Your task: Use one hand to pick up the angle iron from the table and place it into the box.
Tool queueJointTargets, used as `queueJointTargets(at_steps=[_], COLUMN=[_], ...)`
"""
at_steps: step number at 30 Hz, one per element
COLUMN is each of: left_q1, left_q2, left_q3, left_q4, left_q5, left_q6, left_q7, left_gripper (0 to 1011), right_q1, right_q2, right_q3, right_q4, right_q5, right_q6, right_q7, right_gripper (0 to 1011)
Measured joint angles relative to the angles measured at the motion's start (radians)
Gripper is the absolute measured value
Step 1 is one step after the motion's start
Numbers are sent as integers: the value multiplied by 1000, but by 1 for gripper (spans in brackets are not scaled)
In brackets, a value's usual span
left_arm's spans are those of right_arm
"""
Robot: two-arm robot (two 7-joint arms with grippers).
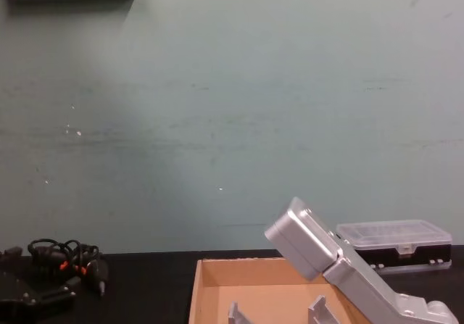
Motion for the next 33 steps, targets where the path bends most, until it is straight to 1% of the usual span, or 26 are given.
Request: queueJointTargets(at_steps=[9, 15, 17, 20, 21, 23, 25, 27, 28, 29, 33], left_q1=[0, 0, 0, 0, 0, 0, 0, 0, 0, 0, 0], left_q2=[0, 0, 0, 0, 0, 0, 0, 0, 0, 0, 0], left_q3=[0, 0, 0, 0, 0, 0, 0, 0, 0, 0, 0], left_q4=[0, 0, 0, 0, 0, 0, 0, 0, 0, 0, 0], left_q5=[0, 0, 0, 0, 0, 0, 0, 0, 0, 0, 0], left_q6=[0, 0, 0, 0, 0, 0, 0, 0, 0, 0, 0], left_q7=[0, 0, 0, 0, 0, 0, 0, 0, 0, 0, 0], left_gripper=[1000, 1000, 1000, 1000, 1000, 1000, 1000, 1000, 1000, 1000, 1000], right_q1=[3, 3, 2, 0, -1, -3, -4, -6, -6, -7, -12], right_q2=[-9, -12, -12, -12, -11, -11, -11, -10, -10, -10, -8], right_q3=[-3, -4, -4, -3, -3, -2, -2, -1, -1, -1, 2], right_q4=[12, 14, 14, 12, 10, 7, 7, 6, 6, 6, -1], right_q5=[-3, -5, -5, -5, -5, -5, -5, -5, -5, -5, -4], right_q6=[-5, -5, -5, -6, -6, -6, -7, -8, -8, -10, -10], right_q7=[1, 3, 2, 2, 2, 2, 1, 0, 0, -1, -3], right_gripper=[1004, 887, 813, 741, 683, 652, 567, 521, 481, 460, 456])
